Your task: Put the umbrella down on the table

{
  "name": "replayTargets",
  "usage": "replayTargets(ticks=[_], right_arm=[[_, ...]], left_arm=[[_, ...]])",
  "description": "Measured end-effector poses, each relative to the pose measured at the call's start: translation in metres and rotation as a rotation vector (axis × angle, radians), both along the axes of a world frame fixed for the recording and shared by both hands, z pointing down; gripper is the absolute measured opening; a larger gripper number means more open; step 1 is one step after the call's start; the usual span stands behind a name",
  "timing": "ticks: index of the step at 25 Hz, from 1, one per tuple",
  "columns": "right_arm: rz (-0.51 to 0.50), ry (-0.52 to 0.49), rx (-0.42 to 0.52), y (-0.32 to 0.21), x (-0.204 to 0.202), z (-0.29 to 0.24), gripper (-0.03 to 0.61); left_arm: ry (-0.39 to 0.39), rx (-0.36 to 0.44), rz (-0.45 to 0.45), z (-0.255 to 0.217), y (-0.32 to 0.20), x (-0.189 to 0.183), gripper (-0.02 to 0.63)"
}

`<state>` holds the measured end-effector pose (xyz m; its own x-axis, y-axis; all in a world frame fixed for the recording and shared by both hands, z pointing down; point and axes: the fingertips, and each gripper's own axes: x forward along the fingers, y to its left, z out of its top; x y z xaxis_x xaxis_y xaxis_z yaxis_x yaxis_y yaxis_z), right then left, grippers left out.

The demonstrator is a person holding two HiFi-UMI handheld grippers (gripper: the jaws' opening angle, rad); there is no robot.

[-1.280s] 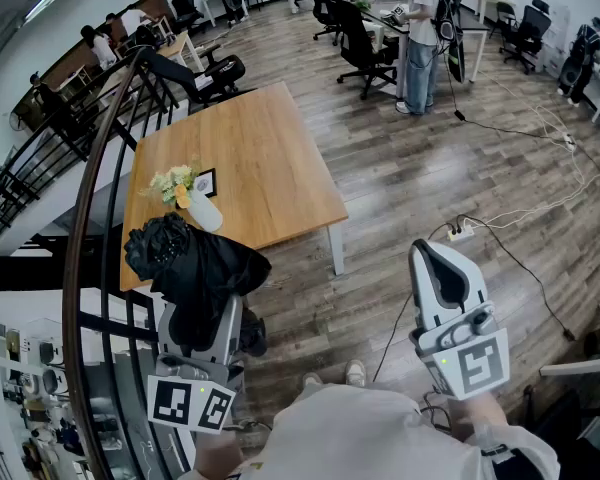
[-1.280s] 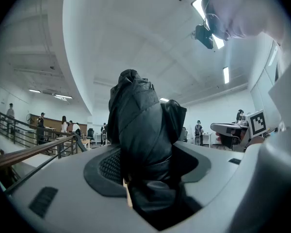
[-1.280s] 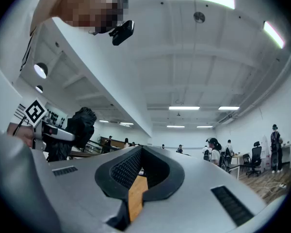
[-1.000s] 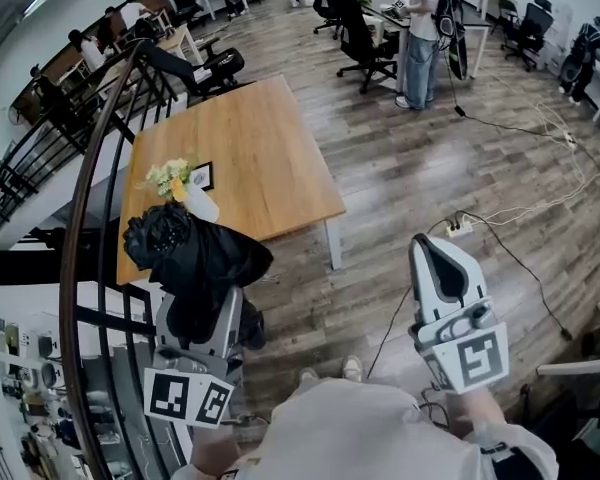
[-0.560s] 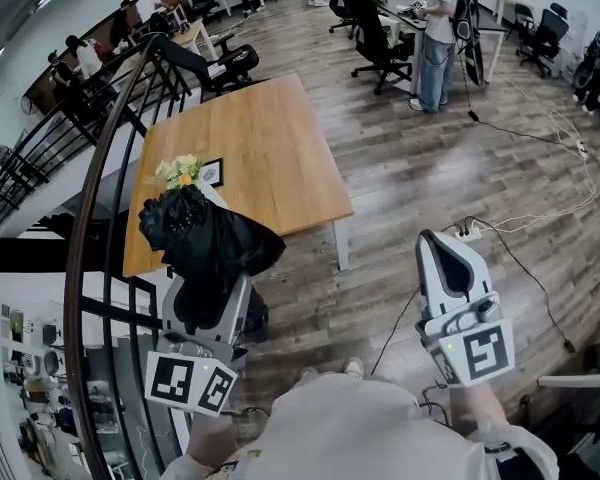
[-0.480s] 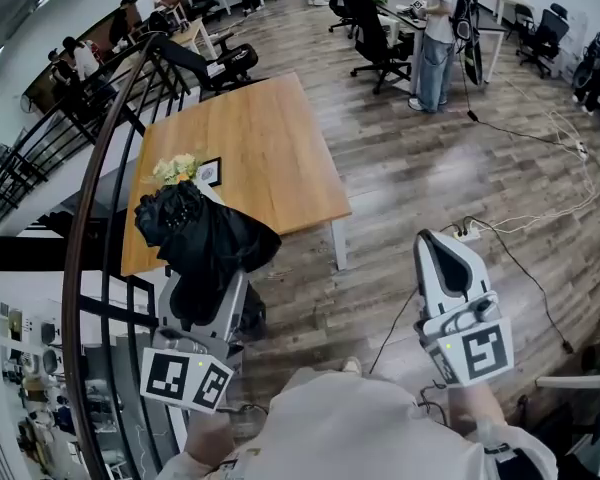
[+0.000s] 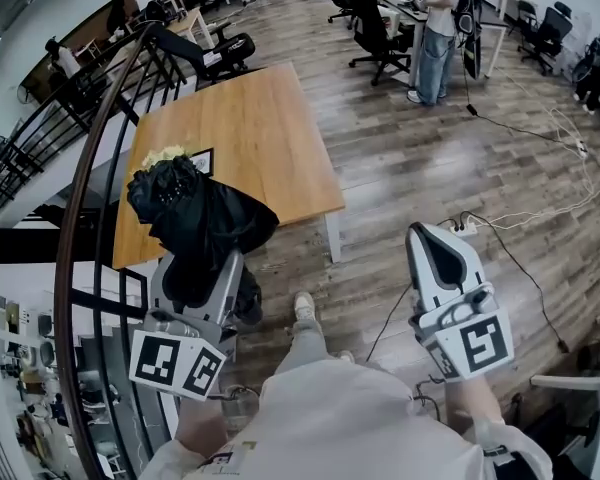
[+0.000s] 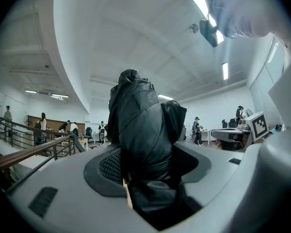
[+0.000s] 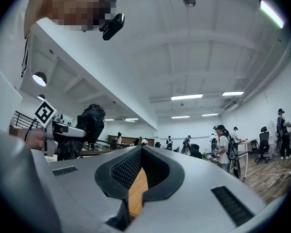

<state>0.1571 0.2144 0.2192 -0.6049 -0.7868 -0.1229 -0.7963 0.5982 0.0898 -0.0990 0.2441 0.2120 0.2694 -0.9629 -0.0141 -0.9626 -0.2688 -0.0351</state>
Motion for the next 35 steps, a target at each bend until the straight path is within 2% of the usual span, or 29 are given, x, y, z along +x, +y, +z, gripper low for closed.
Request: replayTargets(ticks=[6,11,14,21,30,35], right_arm=[[-0.009,-0.008,-0.06,-0.033,-0.007,0.019,0.026],[0.011,0.02,-0.055,-0.051,-0.014,0.03,0.026],[0.016,0.028,-0.068,-0.079,-0.018,0.032,0.026],[0.004,0.071,-0.087,-0.128,-0.054,0.061,0.027],[0.013,0.083,-0.151,-0.273,-0.091,0.062,0.026],[0.029,0.073,-0.18,-0.332,-0.113,0.064,0.027]], left_arm=[[0.014,-0.02,0.027,0.013,-0.043,0.002,0.284],[0.029,-0.013,0.045,0.024,-0.064,-0.005,0.284],[0.031,-0.009,0.053,0.022,-0.093,-0.009,0.284],[0.053,-0.016,0.056,0.048,-0.144,-0.04,0.284],[0.078,-0.081,0.078,0.053,-0.29,-0.071,0.284],[0.062,-0.102,0.107,0.057,-0.354,-0.091,0.284]])
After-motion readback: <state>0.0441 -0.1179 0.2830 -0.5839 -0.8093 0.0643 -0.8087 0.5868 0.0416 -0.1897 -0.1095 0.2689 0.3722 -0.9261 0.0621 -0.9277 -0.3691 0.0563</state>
